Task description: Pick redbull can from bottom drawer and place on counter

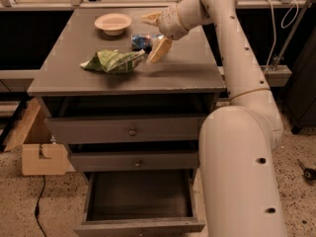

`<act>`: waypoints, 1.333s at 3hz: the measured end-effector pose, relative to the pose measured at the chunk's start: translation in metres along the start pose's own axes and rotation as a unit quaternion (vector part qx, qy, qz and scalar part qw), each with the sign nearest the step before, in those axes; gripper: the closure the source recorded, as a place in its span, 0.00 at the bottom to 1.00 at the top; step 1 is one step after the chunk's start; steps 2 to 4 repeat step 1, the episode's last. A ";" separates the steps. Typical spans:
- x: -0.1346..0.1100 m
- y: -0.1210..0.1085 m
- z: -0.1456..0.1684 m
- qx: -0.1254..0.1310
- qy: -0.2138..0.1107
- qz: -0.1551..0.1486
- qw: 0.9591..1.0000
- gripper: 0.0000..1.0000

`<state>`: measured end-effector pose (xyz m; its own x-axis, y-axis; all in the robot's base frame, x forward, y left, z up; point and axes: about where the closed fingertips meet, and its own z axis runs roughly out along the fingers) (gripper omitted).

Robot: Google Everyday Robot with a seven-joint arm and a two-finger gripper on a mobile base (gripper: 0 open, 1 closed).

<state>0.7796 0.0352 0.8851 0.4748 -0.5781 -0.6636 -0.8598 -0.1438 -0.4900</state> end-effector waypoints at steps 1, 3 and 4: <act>0.002 0.000 0.006 -0.004 -0.004 0.001 1.000 0.00; 0.002 0.000 0.006 -0.004 -0.004 0.001 1.000 0.00; 0.002 0.000 0.006 -0.004 -0.004 0.001 1.000 0.00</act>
Offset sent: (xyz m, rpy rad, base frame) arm 0.0000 0.0000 0.0000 0.0000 0.0000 0.0000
